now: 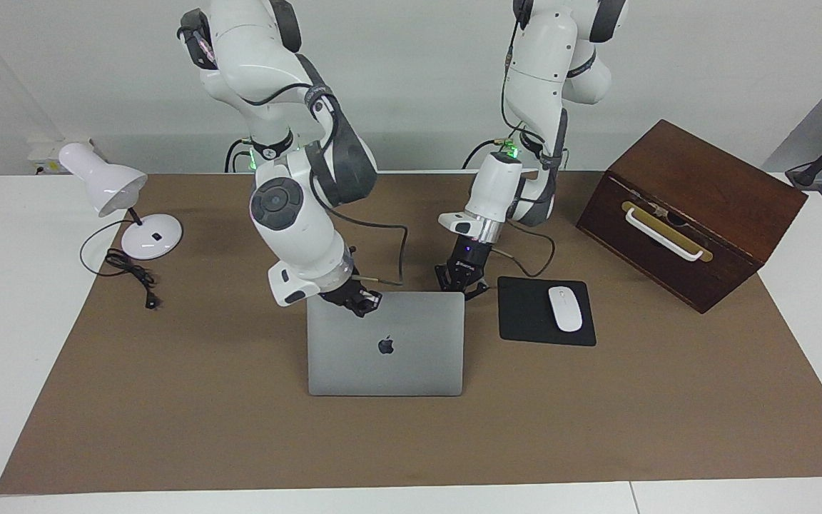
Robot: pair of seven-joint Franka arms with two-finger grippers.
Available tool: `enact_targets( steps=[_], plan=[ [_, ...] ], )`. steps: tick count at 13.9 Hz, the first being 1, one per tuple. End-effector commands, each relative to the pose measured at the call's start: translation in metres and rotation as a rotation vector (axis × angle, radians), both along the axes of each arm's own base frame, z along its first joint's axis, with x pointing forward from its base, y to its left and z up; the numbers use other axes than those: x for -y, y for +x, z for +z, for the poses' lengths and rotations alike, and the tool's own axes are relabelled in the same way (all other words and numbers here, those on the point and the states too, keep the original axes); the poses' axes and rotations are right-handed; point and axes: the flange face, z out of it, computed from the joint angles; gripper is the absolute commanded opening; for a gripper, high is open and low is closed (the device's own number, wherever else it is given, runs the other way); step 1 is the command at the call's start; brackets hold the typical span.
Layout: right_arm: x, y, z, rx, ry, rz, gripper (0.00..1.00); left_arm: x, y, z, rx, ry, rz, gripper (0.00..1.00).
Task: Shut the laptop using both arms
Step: 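Press the lowered screen fully shut with the right gripper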
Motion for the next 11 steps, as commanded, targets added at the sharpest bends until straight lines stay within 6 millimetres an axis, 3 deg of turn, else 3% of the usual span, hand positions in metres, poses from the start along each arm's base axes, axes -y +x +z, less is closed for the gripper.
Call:
enact_targets(
  steps=[1,11],
  plan=[
    [0.007,-0.018,-0.004,-0.036,0.014,0.024,0.00,-0.005,0.004,-0.017,-0.005,0.024,-0.008,0.00],
    [0.018,-0.048,-0.025,-0.092,-0.005,0.091,0.00,-0.005,0.004,-0.017,-0.005,0.024,-0.008,0.00]
  ],
)
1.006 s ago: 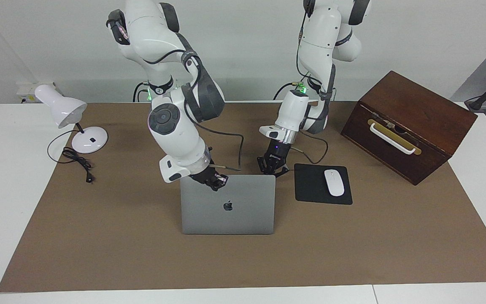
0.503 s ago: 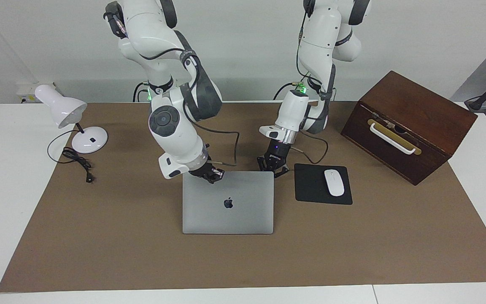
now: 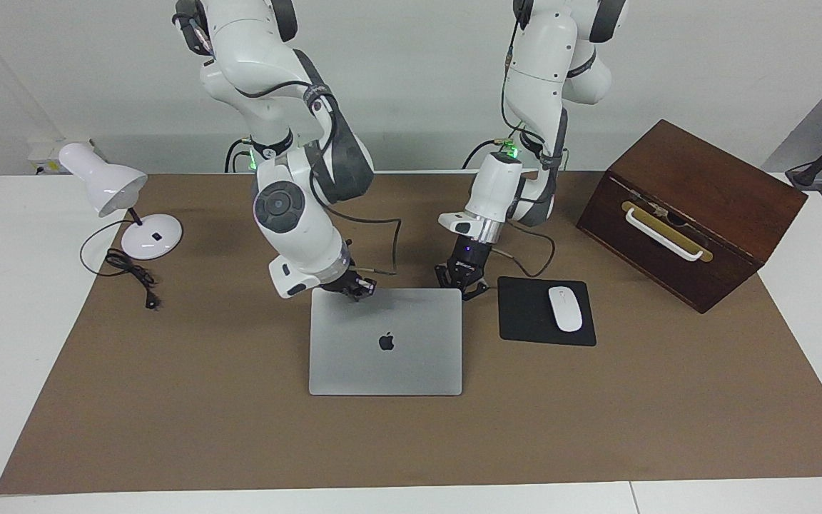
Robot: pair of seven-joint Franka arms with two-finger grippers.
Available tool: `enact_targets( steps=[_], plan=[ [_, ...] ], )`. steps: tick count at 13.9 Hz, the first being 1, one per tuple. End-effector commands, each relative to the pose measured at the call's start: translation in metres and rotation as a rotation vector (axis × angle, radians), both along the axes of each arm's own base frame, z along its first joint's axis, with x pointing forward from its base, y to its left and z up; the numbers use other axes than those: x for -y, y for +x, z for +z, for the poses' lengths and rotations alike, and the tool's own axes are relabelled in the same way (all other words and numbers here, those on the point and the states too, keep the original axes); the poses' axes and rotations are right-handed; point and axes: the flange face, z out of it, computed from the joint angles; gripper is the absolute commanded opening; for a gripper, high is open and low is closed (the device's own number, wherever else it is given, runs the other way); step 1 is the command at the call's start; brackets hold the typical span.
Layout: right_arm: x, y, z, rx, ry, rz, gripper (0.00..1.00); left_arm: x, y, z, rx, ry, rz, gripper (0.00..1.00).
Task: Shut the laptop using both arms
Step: 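Press the lowered screen fully shut with the right gripper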
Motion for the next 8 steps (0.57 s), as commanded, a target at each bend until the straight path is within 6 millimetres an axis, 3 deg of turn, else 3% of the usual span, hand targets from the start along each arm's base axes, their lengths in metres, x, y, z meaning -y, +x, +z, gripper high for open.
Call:
enact_targets(
  steps=[1,8],
  plan=[
    [0.011,-0.017,-0.004,-0.025,0.010,0.030,0.00,-0.005,0.004,-0.018,-0.007,0.025,-0.008,0.00],
    [0.015,-0.029,-0.013,-0.036,-0.008,0.066,0.00,-0.004,0.004,-0.021,-0.009,0.027,-0.010,0.00]
  ],
)
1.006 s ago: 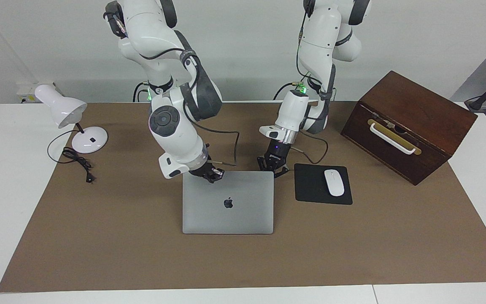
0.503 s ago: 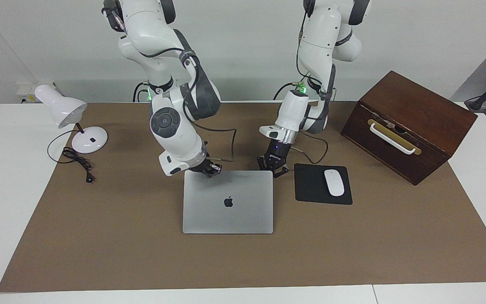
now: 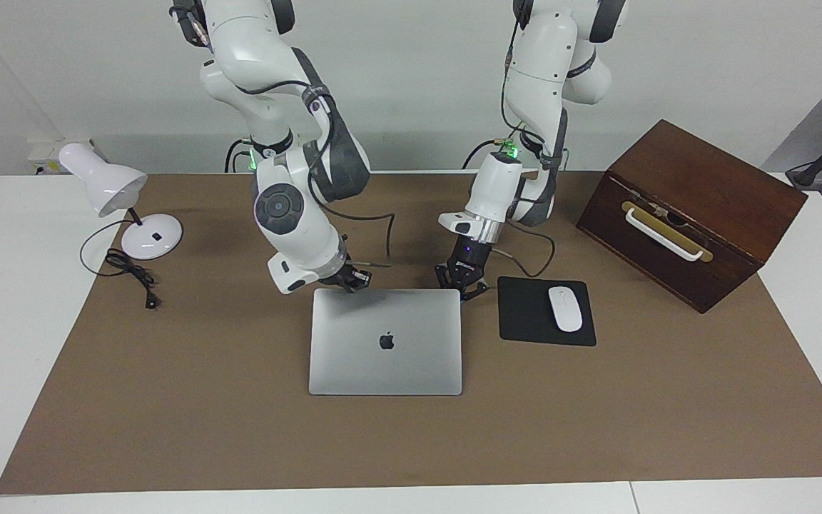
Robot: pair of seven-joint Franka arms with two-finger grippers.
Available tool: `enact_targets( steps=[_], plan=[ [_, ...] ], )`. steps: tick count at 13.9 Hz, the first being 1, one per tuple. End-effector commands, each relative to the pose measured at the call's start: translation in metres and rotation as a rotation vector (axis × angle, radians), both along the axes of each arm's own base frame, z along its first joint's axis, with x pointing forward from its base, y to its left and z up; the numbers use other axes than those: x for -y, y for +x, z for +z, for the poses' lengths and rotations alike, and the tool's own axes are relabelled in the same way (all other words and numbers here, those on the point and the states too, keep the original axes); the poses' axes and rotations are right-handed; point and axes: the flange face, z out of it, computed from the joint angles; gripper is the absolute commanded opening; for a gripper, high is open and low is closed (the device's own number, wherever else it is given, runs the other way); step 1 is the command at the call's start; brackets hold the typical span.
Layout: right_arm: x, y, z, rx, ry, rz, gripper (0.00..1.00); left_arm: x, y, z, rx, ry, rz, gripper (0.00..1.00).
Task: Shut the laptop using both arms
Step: 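Press the lowered screen fully shut with the right gripper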
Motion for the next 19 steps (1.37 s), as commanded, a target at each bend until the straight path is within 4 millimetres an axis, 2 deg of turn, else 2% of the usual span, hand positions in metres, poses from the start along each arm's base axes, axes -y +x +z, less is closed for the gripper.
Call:
enact_targets(
  steps=[1,11,19],
  plan=[
    [0.008,-0.011,0.001,0.002,-0.003,0.027,0.00,-0.004,0.004,-0.021,-0.009,0.027,-0.009,0.00],
    [0.003,-0.025,-0.007,-0.014,-0.010,0.041,0.00,-0.003,0.003,-0.021,-0.009,0.027,-0.011,0.00],
    [0.000,-0.027,-0.007,-0.022,-0.013,0.032,0.00,-0.004,0.003,-0.021,-0.011,0.027,-0.009,0.00]
  ],
)
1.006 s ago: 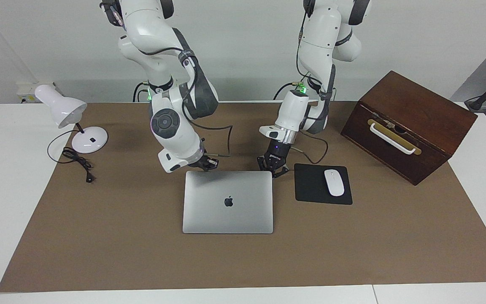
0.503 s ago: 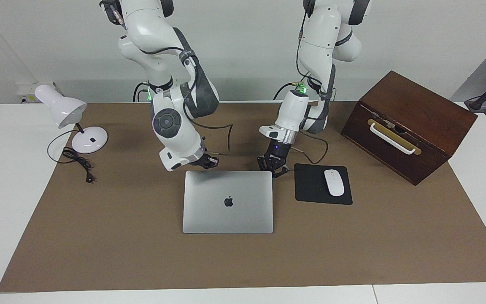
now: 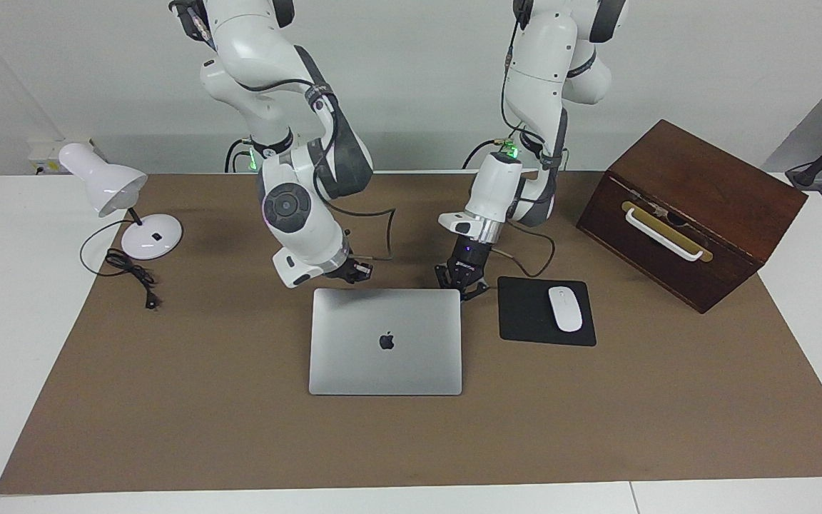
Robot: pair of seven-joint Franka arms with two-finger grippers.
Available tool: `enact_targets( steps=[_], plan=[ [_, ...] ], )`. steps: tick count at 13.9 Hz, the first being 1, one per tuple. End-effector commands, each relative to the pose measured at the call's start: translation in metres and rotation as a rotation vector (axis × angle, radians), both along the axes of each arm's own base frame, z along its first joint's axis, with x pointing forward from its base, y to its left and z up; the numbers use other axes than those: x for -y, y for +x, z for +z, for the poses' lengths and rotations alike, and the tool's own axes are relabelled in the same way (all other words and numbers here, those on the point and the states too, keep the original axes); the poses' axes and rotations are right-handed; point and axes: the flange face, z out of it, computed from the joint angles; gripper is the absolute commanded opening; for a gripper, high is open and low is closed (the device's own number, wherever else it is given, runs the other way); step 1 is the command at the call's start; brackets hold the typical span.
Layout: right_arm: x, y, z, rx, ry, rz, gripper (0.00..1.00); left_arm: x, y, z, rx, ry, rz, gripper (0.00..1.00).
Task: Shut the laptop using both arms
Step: 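Press the lowered screen fully shut with the right gripper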
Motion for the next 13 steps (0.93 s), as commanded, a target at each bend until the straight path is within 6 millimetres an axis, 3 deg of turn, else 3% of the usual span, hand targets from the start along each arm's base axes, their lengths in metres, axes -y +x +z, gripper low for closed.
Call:
enact_targets(
  steps=[1,10,13],
  plan=[
    [0.003,-0.009,0.004,0.009,-0.001,0.010,0.00,-0.004,0.003,-0.021,-0.010,0.026,-0.008,0.00],
    [0.000,-0.006,0.029,-0.035,-0.005,0.010,0.00,-0.004,0.003,-0.021,-0.012,0.026,-0.007,0.00],
    [0.009,0.000,0.042,-0.036,-0.001,0.011,0.00,-0.005,0.003,-0.021,-0.012,0.026,-0.006,0.00]
  ],
)
